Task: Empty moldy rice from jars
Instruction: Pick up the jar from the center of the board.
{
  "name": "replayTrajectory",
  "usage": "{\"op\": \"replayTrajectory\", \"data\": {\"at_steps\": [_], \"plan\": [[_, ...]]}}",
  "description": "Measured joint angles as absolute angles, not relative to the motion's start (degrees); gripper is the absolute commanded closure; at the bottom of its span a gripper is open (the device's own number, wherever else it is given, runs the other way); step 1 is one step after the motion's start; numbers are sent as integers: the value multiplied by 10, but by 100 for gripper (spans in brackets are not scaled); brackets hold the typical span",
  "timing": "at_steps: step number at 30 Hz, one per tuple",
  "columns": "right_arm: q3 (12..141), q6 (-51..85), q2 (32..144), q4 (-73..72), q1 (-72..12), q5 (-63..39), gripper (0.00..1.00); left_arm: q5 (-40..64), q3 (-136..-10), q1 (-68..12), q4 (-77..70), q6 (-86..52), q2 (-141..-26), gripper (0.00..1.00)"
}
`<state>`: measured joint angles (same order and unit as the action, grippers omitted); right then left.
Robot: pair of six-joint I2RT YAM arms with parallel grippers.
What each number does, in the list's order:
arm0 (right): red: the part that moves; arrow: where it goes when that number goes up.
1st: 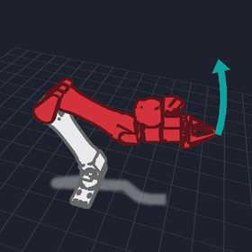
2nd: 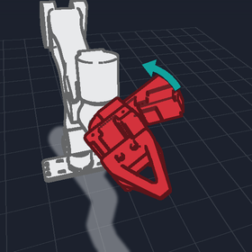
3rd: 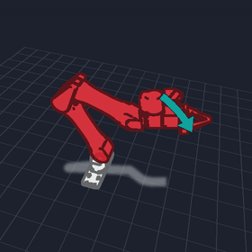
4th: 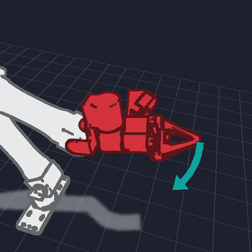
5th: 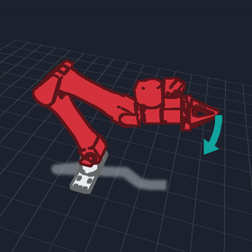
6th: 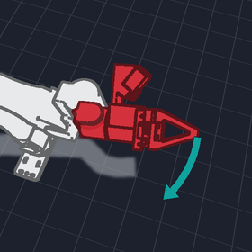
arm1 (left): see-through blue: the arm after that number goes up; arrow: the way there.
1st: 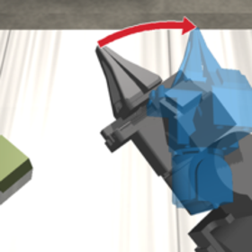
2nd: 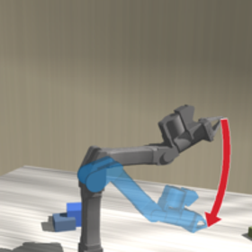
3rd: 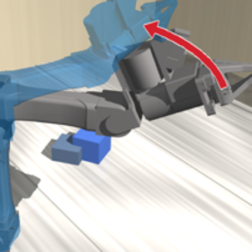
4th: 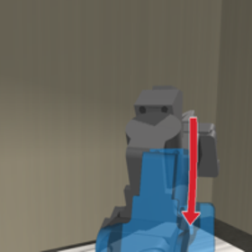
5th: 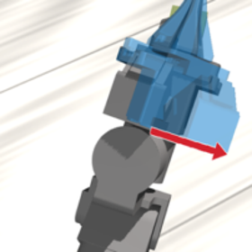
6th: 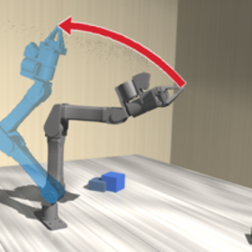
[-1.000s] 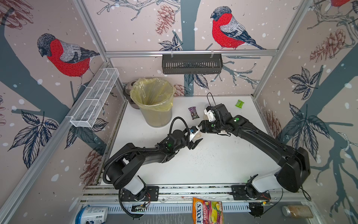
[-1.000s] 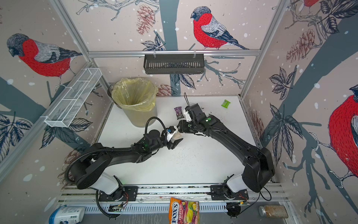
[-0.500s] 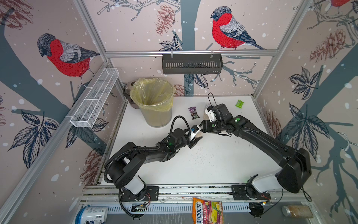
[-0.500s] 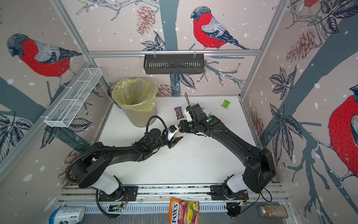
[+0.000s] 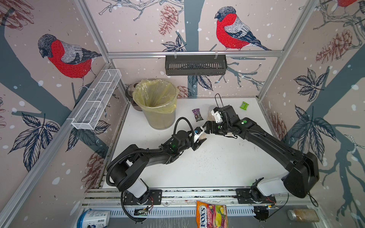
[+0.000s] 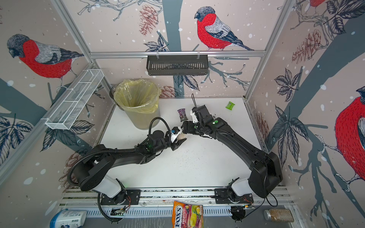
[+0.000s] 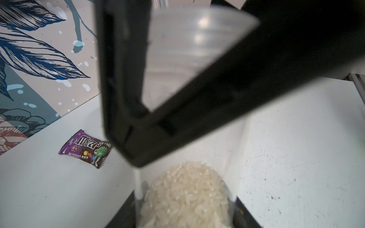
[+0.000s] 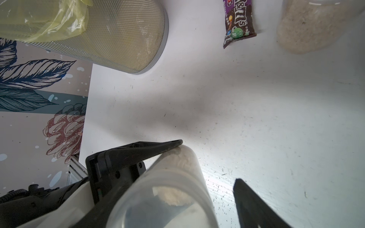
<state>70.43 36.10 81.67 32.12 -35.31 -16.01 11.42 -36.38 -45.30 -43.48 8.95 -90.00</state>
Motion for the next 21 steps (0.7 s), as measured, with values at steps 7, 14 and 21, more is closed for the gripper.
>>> {"op": "replayTrajectory", "data": {"at_steps": [7,14,21], "plan": [[700,375,795,310,-343,-161,0,105,-358,-453,-434,94,-897,72],[694,388,780,285,-336,-165,0,103,-347,-453,-417,99,-888,75],[657,407,735,270,-299,-164,0,62,-336,-453,-417,117,-878,73]]}}
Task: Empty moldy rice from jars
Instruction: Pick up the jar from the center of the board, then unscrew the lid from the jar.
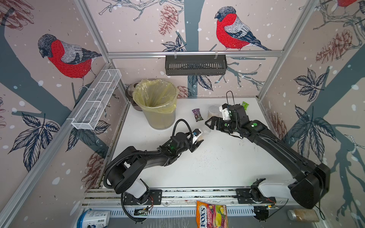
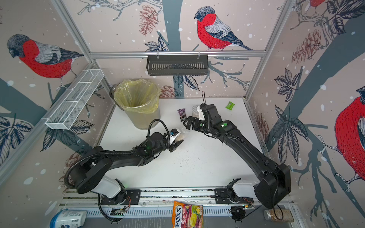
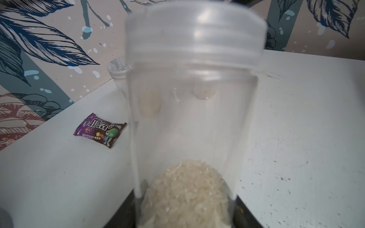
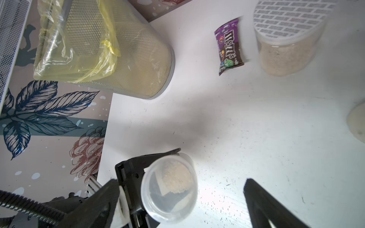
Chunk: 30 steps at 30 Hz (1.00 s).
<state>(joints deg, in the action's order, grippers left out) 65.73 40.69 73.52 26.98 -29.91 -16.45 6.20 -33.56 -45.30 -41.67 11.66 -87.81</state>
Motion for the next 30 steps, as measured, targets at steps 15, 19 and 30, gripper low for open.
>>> {"op": "replayTrajectory", "data": {"at_steps": [15,19,30], "plan": [[603,492,714,241,-199,-291,16,-92,-356,-482,-415,215,-907,74],[631,476,757,277,-207,-295,17,-129,-360,-500,-417,238,-914,74],[698,431,821,321,-265,-291,16,-184,-364,-514,-418,264,-917,74]]}}
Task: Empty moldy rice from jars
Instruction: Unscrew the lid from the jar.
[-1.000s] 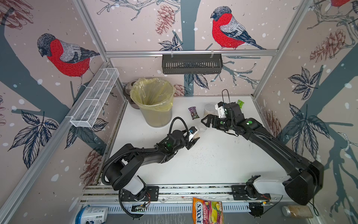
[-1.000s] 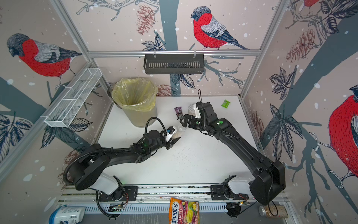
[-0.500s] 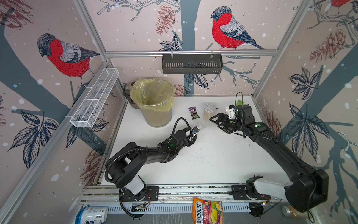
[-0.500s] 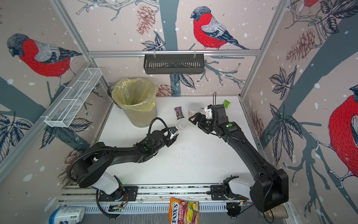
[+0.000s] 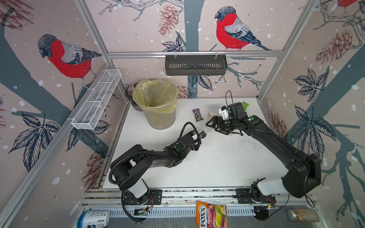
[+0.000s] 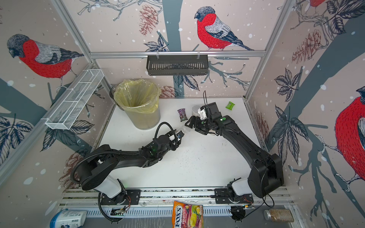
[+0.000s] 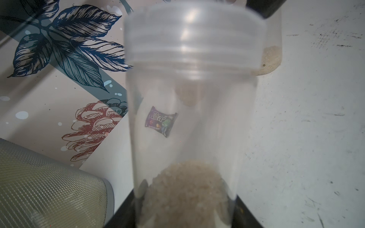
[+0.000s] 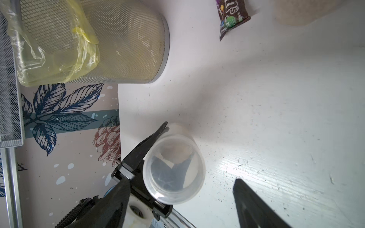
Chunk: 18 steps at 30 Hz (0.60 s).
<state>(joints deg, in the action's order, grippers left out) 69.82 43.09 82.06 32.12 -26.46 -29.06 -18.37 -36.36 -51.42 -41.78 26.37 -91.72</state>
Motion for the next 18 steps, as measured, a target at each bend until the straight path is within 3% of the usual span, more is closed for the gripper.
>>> {"op": "replayTrajectory", "data": {"at_steps": [18], "plan": [[727,409,863,330,-284,-297,30,-197,-358,-515,-443,267,-920,76]]}}
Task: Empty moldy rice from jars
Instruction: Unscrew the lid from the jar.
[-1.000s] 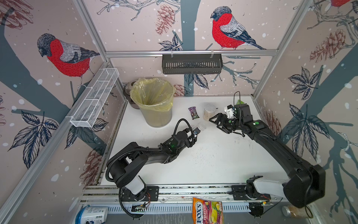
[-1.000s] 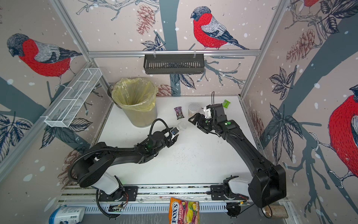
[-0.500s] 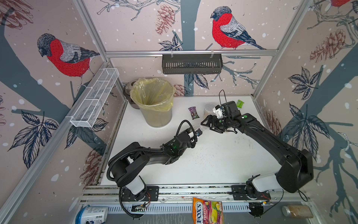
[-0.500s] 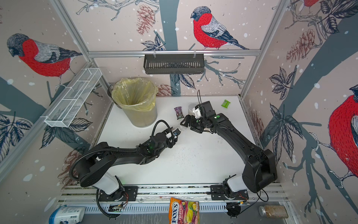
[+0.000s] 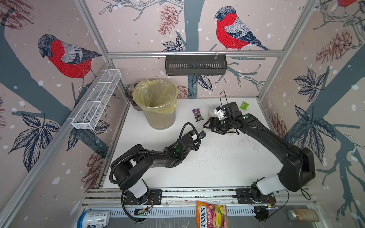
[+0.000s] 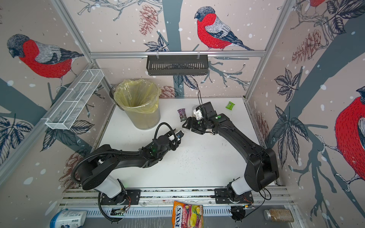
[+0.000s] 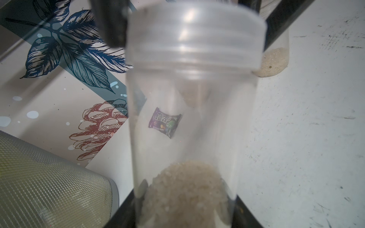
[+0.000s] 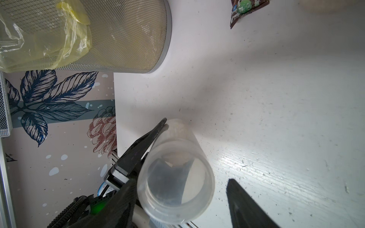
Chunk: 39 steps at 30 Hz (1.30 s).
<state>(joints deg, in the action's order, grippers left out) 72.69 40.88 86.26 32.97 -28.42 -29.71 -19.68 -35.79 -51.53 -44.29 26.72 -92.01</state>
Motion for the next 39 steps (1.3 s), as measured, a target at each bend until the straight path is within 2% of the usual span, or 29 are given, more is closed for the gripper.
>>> {"op": "replayTrajectory", "data": {"at_steps": [4,14,17,20,29,39], "plan": [[746,397,873,336,-291,-297,33,-197,-358,-515,-443,262,-920,77],[754,374,883,345,-299,-292,48,-197,-358,-515,-443,254,-921,80],[755,371,884,348,-302,-289,61,-196,-354,-515,-443,253,-919,81],[764,356,891,359,-307,-294,61,-183,-342,-511,-437,241,-904,80],[800,232,895,405,-326,-297,65,-58,-313,-478,-407,190,-844,82],[828,44,881,446,-361,-272,62,11,-297,-463,-396,168,-803,85]]}}
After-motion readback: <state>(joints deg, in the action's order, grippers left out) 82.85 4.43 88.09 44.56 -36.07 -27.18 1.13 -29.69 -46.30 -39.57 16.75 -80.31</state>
